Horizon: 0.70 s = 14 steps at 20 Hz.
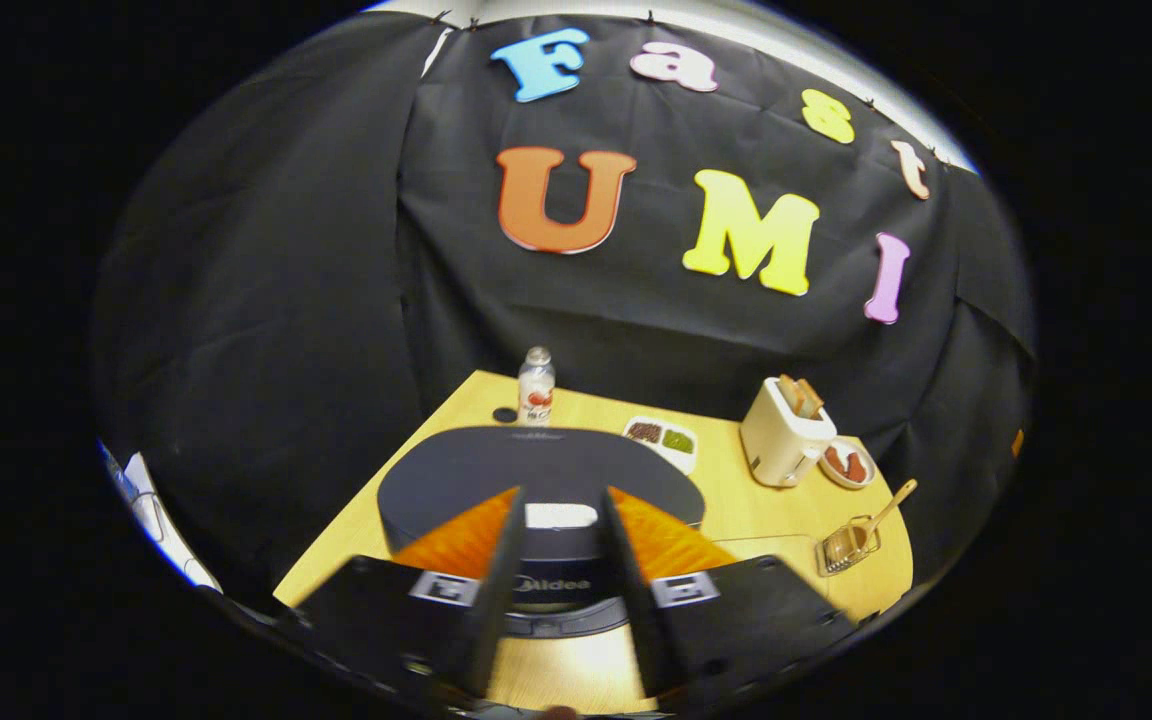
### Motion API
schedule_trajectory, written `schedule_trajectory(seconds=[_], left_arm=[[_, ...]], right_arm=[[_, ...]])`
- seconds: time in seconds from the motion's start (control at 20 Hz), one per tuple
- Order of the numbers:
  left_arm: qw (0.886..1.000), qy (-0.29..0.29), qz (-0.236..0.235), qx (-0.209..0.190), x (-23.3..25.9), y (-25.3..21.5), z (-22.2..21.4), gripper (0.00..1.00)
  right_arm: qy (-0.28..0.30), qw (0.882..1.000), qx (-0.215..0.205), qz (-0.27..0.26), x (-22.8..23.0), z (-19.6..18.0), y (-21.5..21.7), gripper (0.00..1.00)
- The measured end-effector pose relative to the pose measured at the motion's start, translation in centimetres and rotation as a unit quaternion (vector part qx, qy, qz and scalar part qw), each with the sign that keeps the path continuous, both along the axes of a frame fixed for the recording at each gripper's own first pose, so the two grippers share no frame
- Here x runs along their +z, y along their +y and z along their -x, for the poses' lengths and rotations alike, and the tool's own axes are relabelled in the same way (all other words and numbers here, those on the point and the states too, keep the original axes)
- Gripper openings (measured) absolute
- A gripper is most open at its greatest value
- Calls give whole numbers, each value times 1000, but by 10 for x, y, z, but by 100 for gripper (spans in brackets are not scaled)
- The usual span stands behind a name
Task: Close the left gripper, press the button to open the rice cooker; take a wooden spoon from the chopstick holder with the right hand, scoop a spoonful of rice and pour it into the rice cooker, then put the wooden spoon back into the chopstick holder.
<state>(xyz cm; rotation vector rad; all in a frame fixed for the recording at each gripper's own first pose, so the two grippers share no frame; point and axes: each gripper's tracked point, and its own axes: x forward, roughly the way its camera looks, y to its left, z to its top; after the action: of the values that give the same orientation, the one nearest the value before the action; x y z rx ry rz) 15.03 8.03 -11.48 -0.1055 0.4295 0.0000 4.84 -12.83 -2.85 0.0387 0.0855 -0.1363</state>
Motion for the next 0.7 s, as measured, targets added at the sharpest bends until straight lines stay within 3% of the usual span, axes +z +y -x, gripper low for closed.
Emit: schedule_trajectory(seconds=[0.15,0.3,0.35,0.4,0.45,0.5,0.6,0.7], left_arm=[[996,-60,-61,2,29,0,-18,100],[993,-107,-55,4,64,-12,-23,99],[992,-118,-48,11,71,-14,-22,91],[990,-133,-45,16,80,-11,-21,98],[988,-145,-44,17,87,-12,-19,96],[987,-154,-44,19,94,-15,-17,89],[986,-161,-43,18,97,-23,-5,100],[985,-166,-38,14,103,-35,8,96]], right_arm=[[-3,1000,-3,4,3,2,-6,100],[-8,1000,-3,11,7,1,-12,100],[-8,1000,0,10,8,-1,-13,100],[-8,1000,4,8,6,-1,-13,100],[-7,1000,7,7,5,-2,-14,100],[-4,1000,9,6,2,-4,-17,100],[1,1000,12,7,-3,-7,-19,100],[8,1000,15,13,-11,-12,-22,100]])
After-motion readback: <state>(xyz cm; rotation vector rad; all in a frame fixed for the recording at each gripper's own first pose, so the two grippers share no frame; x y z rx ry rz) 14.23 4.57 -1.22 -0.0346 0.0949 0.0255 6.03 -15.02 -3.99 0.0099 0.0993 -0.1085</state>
